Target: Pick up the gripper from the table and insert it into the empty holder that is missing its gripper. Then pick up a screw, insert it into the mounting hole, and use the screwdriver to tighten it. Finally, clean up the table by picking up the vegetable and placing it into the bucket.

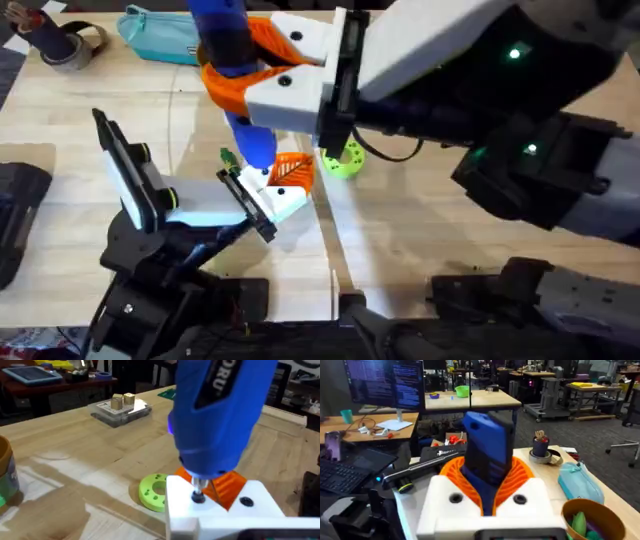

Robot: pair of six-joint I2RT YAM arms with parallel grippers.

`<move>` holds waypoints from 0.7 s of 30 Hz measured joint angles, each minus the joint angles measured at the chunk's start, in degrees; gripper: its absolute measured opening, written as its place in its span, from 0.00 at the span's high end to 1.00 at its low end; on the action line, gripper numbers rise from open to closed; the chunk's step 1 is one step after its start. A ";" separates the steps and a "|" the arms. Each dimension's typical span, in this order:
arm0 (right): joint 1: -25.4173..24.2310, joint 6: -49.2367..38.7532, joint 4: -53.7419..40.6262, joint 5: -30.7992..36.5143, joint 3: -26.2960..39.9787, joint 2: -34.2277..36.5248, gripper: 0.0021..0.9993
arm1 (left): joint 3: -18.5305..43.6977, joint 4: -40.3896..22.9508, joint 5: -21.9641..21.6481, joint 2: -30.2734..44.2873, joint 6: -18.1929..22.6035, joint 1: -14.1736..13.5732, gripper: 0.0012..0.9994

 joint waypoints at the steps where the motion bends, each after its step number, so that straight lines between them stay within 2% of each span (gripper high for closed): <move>1: 0.00 0.00 0.29 0.00 0.00 0.25 0.93 | 0.00 0.00 0.00 0.00 -0.02 0.00 0.99; 21: 0.00 0.04 2.43 -0.04 0.00 1.32 0.93 | 0.00 0.02 -0.17 -0.02 -0.20 0.00 0.99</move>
